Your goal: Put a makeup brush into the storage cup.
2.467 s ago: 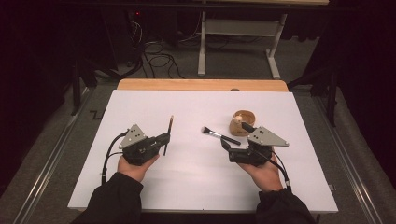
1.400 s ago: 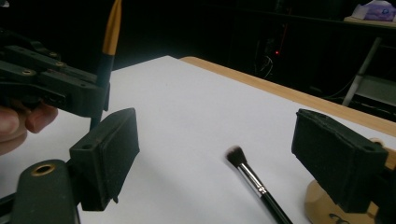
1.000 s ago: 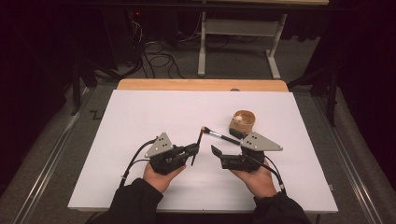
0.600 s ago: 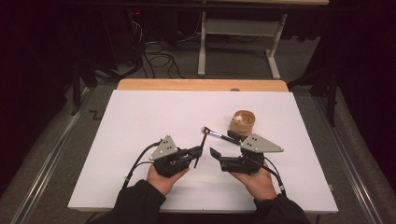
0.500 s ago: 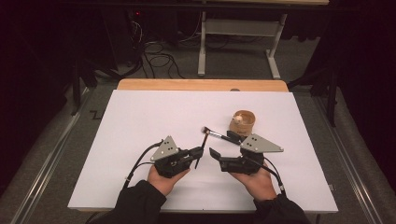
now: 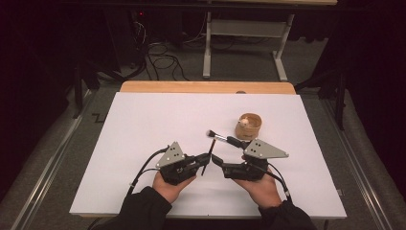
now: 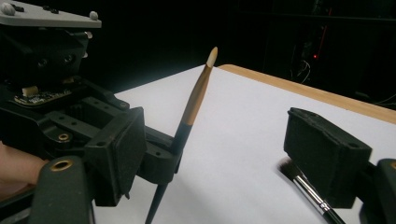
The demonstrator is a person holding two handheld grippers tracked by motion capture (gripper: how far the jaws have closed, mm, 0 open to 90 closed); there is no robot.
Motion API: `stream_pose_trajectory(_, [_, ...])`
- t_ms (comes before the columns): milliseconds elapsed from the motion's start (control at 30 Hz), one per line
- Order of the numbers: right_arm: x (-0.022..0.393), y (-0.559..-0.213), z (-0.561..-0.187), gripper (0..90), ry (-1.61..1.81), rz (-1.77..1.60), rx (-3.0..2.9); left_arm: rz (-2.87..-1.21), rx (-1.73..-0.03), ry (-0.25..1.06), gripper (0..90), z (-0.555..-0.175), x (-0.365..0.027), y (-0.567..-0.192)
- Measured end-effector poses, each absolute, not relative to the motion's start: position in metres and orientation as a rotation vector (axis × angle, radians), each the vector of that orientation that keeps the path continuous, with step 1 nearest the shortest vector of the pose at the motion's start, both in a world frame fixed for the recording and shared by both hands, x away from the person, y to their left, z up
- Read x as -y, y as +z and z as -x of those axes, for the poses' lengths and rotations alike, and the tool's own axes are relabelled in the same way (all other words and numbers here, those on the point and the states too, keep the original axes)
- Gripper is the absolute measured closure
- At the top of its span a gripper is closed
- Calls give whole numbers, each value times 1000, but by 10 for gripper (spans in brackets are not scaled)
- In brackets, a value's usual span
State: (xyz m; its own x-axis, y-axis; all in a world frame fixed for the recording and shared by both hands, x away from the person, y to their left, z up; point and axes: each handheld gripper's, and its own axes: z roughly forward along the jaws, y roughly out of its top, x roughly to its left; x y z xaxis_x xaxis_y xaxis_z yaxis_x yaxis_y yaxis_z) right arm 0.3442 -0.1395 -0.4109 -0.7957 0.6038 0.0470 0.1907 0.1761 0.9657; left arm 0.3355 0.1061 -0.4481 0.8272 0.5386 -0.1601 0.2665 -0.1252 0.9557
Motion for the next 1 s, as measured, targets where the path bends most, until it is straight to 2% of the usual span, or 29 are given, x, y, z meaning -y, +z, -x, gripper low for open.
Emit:
stream_pose_trajectory(233, [138, -412, -344, 321, 1681, -779, -2115, -1716, -621, 249, 835, -334, -104, -449])
stream_pose_trajectory(467, [136, -414, -342, 487, 1711, -761, -2123, -1710, -617, 242, 835, -333, -102, -449])
stream_pose_trajectory(700, [135, -415, -342, 612, 1743, -772, -2127, -1711, -614, 240, 835, -332, -101, -449])
stream_pose_trajectory(1000, [136, -418, -344, 705, 1799, -811, -2142, -1710, -612, 242, 835, -331, -100, -449])
